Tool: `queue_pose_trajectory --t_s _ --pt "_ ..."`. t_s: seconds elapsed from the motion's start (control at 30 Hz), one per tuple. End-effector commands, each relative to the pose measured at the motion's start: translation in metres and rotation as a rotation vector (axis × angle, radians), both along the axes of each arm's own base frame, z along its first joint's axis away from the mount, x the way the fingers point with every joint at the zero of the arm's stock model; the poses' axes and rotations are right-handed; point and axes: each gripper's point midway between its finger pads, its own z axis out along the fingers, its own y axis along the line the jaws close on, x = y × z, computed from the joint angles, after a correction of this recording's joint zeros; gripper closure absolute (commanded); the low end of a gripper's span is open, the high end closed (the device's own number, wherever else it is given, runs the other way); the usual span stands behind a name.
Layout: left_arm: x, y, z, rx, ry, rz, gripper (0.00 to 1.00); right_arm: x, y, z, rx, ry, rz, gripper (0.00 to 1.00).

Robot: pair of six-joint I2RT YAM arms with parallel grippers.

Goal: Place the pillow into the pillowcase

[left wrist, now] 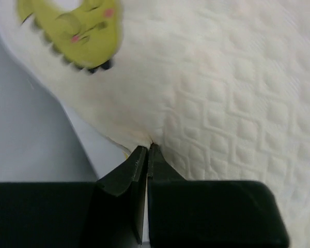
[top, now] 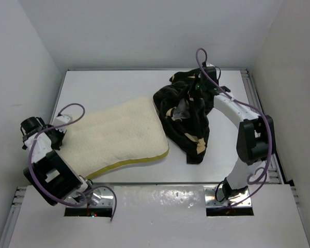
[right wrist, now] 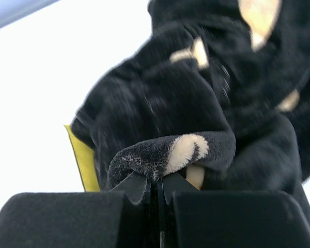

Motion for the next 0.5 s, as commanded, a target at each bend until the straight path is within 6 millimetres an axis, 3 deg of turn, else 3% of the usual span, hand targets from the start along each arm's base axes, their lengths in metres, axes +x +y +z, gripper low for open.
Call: queue_pose_trajectory --t_s 0.0,0.03,0.07,0.1,0.13,0.2,0.23,0.27,0.3,0.33,0.37,0.4,0.43,0.47 --pt "-0.072 -0.055 -0.011 -0.018 0.24 -0.51 1.0 0.033 0.019 0.03 0.068 -0.11 0.018 1.0" --pt "-0.078 -0.059 -0.009 0.061 0.245 -0.783 1.0 0.036 0.022 0.026 0.073 -0.109 0.025 1.0" --pt "-0.088 -0.065 -0.005 0.079 0.279 -0.868 1.0 0.041 0.024 0.028 0.084 -0.118 0.031 1.0" --pt "-0.082 -0.063 -0.001 0.122 0.268 -0.9 0.95 0.044 0.027 0.017 0.083 -0.101 0.039 1.0" --pt "-0.077 -0.06 0.004 0.144 0.261 -0.848 0.49 0.046 0.029 0.015 0.089 -0.095 0.051 1.0" --pt "-0.046 -0.043 0.028 0.257 0.155 -0.724 0.01 0.047 0.036 0.009 0.101 -0.069 0.083 1.0" --pt "-0.031 -0.037 0.041 0.28 0.077 -0.646 0.0 0.046 0.036 0.008 0.104 -0.062 0.088 1.0" --pt "-0.012 -0.024 0.068 0.319 -0.039 -0.549 0.0 0.044 0.038 0.004 0.102 -0.06 0.101 1.0" --pt "0.02 -0.022 0.105 0.308 -0.255 -0.45 0.0 0.043 0.039 0.004 0.104 -0.066 0.112 1.0" --pt "0.035 -0.023 0.127 0.29 -0.357 -0.415 0.0 0.04 0.045 0.003 0.111 -0.066 0.138 1.0" --pt "0.058 -0.036 0.164 0.274 -0.481 -0.434 0.0 0.039 0.046 0.0 0.106 -0.073 0.157 1.0" --pt "0.082 -0.054 0.193 0.135 -0.61 -0.38 0.0 0.038 0.048 0.002 0.108 -0.08 0.171 1.0" --pt "0.097 -0.074 0.208 0.054 -0.656 -0.391 0.0 0.038 0.05 0.003 0.109 -0.08 0.185 1.0" --pt "0.118 -0.12 0.237 0.003 -0.71 -0.514 0.0 0.037 0.051 0.004 0.114 -0.08 0.197 1.0"
